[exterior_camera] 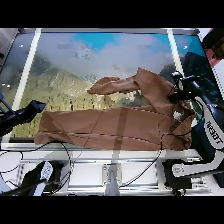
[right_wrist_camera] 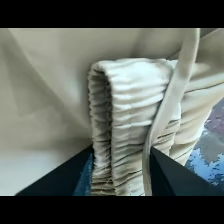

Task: Fold the clothes and pants, and hang the long-sleeved shirts on hangers.

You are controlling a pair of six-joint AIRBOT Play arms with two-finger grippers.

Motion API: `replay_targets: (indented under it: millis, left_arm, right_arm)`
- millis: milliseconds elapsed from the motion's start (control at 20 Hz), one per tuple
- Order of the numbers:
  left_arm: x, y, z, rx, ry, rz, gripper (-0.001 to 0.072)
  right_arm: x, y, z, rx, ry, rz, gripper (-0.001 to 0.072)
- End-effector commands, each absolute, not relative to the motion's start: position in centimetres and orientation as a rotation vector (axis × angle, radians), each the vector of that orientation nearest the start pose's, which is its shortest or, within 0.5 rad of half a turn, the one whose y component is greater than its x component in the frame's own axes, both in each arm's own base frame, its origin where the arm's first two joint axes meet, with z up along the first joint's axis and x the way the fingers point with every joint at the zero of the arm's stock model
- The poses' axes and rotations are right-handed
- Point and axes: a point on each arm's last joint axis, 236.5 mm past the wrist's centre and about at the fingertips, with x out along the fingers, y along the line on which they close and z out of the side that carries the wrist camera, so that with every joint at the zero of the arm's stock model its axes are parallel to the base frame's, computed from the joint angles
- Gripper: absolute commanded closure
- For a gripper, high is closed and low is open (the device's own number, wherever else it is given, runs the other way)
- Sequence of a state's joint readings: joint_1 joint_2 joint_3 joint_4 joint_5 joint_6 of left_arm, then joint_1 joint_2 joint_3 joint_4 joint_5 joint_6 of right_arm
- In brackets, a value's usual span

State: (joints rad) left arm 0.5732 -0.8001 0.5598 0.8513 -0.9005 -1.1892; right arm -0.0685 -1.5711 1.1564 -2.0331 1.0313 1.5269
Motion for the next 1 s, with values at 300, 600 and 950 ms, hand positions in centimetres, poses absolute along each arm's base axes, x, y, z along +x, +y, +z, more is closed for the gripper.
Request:
replay_targets:
  millis: [300,600,950]
  left_arm:
    - [31.0,5.5,1.1,-0.639,0.850,0.078,0.0009]
    - [31.0,5.5,1.1,-0.639,0.851,0.078,0.0010]
    - [31.0,5.5,1.1,-0.639,0.850,0.078,0.0010]
  right_arm:
    - [39.2,-13.0,-7.6,-0.493,1.467,-0.238,0.0529]
    - [39.4,-14.1,-7.1,-0.512,1.452,-0.295,0.0399]
    - [38.8,-14.6,-8.4,-0.507,1.489,-0.332,0.0350]
